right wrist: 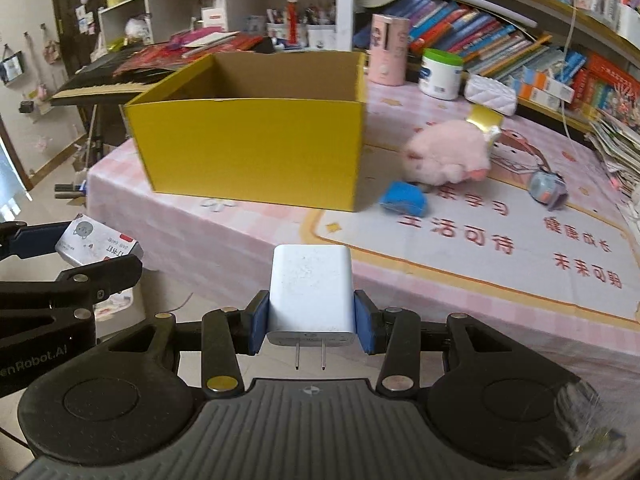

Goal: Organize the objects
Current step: 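Carry the medicine box and charger with both tools over the yellow box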

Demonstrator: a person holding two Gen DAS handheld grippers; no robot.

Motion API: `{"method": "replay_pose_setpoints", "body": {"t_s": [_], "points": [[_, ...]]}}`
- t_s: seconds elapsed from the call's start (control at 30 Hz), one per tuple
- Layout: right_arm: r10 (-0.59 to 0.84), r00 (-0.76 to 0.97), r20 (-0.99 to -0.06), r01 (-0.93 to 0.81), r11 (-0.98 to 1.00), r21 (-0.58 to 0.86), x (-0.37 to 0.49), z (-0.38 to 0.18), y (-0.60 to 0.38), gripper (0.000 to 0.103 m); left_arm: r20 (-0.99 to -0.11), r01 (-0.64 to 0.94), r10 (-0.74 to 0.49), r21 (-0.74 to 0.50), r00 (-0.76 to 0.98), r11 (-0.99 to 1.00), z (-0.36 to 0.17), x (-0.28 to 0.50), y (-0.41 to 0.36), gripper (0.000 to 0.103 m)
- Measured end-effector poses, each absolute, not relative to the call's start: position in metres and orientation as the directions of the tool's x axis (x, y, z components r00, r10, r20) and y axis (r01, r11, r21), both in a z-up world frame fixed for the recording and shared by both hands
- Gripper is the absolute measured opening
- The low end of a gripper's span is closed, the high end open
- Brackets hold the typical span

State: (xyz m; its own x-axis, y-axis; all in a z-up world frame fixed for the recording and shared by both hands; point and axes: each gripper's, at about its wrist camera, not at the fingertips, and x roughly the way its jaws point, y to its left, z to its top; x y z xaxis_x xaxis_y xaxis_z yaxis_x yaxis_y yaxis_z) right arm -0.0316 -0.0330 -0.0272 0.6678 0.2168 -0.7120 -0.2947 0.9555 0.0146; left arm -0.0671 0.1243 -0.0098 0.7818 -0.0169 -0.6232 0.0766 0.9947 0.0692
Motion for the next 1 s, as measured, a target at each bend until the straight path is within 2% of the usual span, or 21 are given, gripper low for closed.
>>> {"method": "replay_pose_setpoints", "body": {"t_s": [0.3,0.47,0.73,1.0], "points": [[0.247,0.665,-0.704,-0.355,0.935,-0.008,-0.04,-0.02,-0.001,0.041,-0.6,0.013,0.019,0.049,0.8,0.999,-0.004,-0.078,0.148,0.054],[0.272,0.674,-0.687,-0.382,0.924,-0.008,-0.038,-0.014,0.007,0.041,-0.547,-0.006,0.041,0.066,0.836,0.998,0.007,-0.078,0.151,0.054],[0.29,0.749,-0.596,-0.377,0.926,-0.025,-0.015,0.017,0.008,0.041,-0.435,-0.017,0.052,0.085,0.899,0.996,0.035,-0.05,0.148,0.054],[0.314,0.803,-0.506,-0.385,0.922,-0.039,0.04,0.048,0.005,0.041,-0.388,-0.025,0.065,0.108,0.919,0.994,0.049,0.0,0.142,0.054]]}}
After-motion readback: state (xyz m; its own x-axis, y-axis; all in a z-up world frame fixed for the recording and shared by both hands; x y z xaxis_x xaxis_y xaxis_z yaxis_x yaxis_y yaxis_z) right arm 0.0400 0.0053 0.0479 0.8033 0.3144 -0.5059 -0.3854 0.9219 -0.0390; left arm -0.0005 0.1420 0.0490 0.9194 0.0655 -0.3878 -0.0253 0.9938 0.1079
